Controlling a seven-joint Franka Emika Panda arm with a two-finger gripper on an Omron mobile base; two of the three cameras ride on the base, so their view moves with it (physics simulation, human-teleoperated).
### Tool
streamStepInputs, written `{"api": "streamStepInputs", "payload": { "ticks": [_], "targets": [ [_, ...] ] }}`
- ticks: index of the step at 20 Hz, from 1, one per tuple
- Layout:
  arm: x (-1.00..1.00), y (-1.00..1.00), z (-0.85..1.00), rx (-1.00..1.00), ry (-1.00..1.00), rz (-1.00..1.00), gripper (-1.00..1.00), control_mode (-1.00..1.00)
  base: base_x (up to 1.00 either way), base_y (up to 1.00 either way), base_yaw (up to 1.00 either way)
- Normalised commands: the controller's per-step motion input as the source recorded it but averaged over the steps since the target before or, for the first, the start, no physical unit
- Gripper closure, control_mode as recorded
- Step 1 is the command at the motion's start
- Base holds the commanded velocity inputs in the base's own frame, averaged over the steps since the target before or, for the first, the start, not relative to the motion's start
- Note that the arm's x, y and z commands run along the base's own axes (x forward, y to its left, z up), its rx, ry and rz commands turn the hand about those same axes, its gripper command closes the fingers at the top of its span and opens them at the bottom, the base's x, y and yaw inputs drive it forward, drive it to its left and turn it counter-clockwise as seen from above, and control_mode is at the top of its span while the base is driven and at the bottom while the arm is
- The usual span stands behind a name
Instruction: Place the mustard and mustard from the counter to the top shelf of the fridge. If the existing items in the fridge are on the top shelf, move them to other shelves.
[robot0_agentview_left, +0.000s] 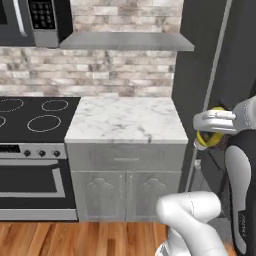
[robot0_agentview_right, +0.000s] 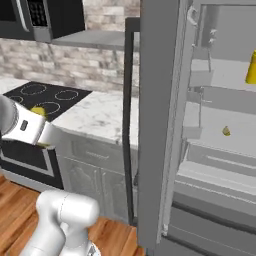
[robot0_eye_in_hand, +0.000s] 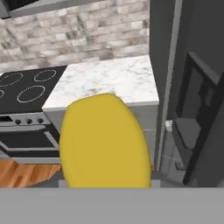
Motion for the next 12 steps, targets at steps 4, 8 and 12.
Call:
{"api": "streamStepInputs", "payload": {
  "ticks": [4,8,12],
  "targets": [
    [0.00,0.00,0.00,0.00,0.00,0.00,1.00,1.00,-0.88,-1.00,-0.36],
    [0.00,0.00,0.00,0.00,0.00,0.00,1.00,1.00,-0.88,-1.00,-0.36],
    [0.00,0.00,0.00,0.00,0.00,0.00,1.00,1.00,-0.97,-1.00,-0.34]
  ]
}}
